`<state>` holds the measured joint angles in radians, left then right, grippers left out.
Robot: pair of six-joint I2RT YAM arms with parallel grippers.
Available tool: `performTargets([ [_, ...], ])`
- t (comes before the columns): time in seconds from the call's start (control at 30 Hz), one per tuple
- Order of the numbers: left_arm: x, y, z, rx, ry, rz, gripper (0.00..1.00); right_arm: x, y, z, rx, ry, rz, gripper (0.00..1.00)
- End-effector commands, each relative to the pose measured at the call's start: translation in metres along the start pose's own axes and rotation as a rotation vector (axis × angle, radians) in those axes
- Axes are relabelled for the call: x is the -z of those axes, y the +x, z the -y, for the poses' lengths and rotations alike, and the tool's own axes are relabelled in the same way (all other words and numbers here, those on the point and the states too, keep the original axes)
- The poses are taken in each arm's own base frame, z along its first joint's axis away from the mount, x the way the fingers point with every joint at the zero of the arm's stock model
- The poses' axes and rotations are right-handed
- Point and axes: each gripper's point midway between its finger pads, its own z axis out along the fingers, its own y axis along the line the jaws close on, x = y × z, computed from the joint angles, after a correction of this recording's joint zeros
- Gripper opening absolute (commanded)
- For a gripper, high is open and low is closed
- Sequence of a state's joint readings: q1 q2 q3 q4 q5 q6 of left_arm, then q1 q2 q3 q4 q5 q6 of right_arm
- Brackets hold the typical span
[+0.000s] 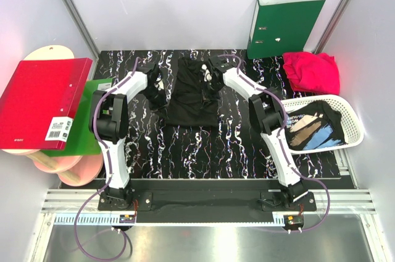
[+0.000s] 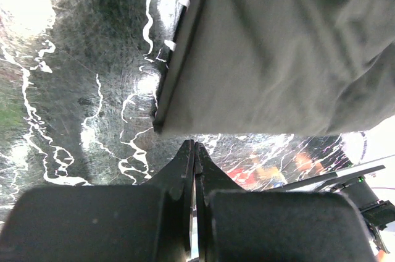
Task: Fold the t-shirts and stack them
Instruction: Fold the folded rectangular tshirt in 1/3 of the way
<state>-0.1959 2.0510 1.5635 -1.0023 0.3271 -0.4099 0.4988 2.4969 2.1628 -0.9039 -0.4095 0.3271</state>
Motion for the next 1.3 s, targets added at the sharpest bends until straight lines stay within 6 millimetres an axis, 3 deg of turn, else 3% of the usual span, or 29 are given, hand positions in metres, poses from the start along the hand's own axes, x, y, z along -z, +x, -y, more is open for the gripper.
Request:
performTargets([
  [0.0, 0.002, -0.010, -0.006, -0.005, -0.015, 0.016, 0.00, 0.018, -0.047, -0.017, 0.033, 0.026, 0.158, 0.00],
  [0.23, 0.002, -0.014, -0.006, -0.011, -0.020, 0.008, 0.00, 0.041, -0.083, -0.009, 0.018, 0.090, 0.287, 0.00],
  [0.53, 0.003, -0.014, -0.007, -0.024, -0.022, -0.001, 0.00, 0.037, -0.116, 0.034, -0.031, 0.254, 0.395, 0.00],
  [0.67, 0.006, -0.017, -0.008, -0.034, -0.028, 0.010, 0.00, 0.067, -0.127, 0.025, 0.004, 0.262, 0.454, 0.00],
  [0.8, 0.011, -0.025, -0.006, -0.032, -0.019, 0.035, 0.00, 0.109, -0.116, 0.010, 0.017, 0.225, 0.464, 0.00],
  [0.83, 0.013, -0.029, -0.005, -0.030, -0.012, 0.051, 0.03, 0.116, -0.113, 0.009, 0.015, 0.218, 0.463, 0.00],
  [0.93, 0.024, -0.042, 0.004, -0.034, 0.035, 0.115, 0.46, 0.136, -0.094, 0.013, -0.024, 0.184, 0.432, 0.12],
  [0.97, 0.027, -0.046, 0.006, -0.036, 0.051, 0.132, 0.64, 0.129, -0.080, 0.022, -0.075, 0.171, 0.382, 0.26],
  [1.0, 0.034, -0.052, 0.011, -0.036, 0.073, 0.170, 0.96, 0.152, -0.081, 0.027, -0.122, 0.132, 0.409, 0.51],
  [1.03, 0.037, -0.055, 0.012, -0.036, 0.087, 0.185, 0.99, 0.157, -0.081, 0.018, -0.176, 0.027, 0.411, 0.63],
  [1.07, 0.042, -0.058, 0.015, -0.039, 0.098, 0.203, 0.99, 0.156, -0.064, 0.026, -0.239, -0.017, 0.382, 0.76],
  [1.1, 0.041, -0.060, 0.016, -0.033, 0.104, 0.210, 0.99, 0.164, -0.063, 0.039, -0.306, -0.075, 0.387, 0.81],
  [1.13, 0.040, -0.060, 0.016, -0.032, 0.110, 0.206, 0.99, 0.169, -0.068, 0.031, -0.387, -0.199, 0.397, 0.81],
  [1.17, 0.035, -0.059, 0.015, -0.023, 0.107, 0.193, 0.99, 0.157, -0.046, 0.039, -0.455, -0.241, 0.344, 0.81],
  [1.27, 0.016, -0.052, 0.008, 0.011, 0.102, 0.141, 0.99, 0.137, -0.018, 0.045, -0.535, -0.304, 0.246, 0.79],
])
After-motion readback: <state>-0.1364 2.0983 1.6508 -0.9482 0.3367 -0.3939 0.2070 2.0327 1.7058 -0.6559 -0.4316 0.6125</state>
